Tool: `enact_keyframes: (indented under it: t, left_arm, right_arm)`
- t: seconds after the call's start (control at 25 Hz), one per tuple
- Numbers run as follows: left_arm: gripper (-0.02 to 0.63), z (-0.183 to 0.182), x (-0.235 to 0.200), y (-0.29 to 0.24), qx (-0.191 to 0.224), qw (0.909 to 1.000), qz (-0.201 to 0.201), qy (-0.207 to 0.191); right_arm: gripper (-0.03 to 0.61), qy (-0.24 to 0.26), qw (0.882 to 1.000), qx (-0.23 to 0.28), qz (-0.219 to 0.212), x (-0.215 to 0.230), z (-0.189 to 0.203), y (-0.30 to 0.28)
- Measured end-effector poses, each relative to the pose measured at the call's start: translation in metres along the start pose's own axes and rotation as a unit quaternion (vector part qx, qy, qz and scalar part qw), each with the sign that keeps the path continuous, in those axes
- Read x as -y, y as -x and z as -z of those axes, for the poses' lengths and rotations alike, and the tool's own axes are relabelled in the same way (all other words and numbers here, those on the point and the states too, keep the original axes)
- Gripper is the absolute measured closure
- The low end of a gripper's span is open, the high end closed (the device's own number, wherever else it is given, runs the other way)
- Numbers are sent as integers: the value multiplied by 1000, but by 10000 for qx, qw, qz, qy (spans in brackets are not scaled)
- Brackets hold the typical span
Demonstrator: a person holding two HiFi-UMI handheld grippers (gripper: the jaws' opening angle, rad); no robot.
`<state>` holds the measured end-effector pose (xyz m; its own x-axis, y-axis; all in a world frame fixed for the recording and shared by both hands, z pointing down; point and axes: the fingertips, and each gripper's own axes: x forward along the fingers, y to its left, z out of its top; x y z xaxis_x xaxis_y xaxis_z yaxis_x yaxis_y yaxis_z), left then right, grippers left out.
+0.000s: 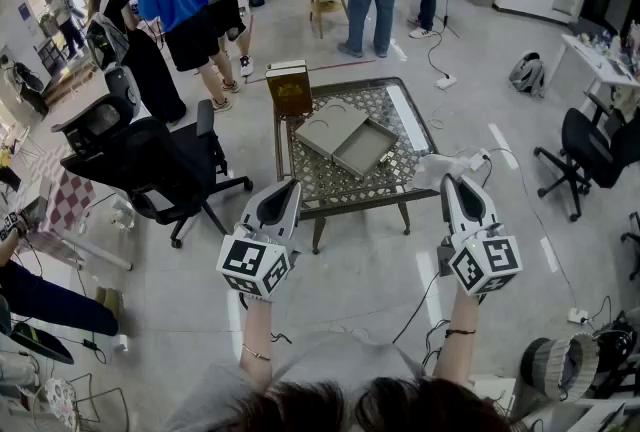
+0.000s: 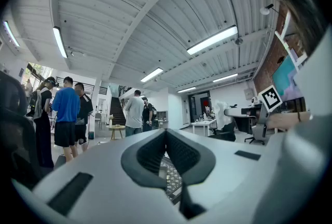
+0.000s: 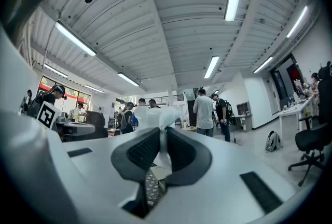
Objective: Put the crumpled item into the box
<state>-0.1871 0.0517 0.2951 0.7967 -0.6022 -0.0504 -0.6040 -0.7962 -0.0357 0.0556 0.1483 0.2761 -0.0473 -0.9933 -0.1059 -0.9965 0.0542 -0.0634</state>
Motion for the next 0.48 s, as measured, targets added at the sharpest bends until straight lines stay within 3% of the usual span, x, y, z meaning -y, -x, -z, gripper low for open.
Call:
enact_keyframes:
  t: [0.48]
  left_arm:
    - [597,2,6,-8,-76,9999,-124,65]
  right_arm:
    - [523,-66,9999,-55,-139,8,4,-3]
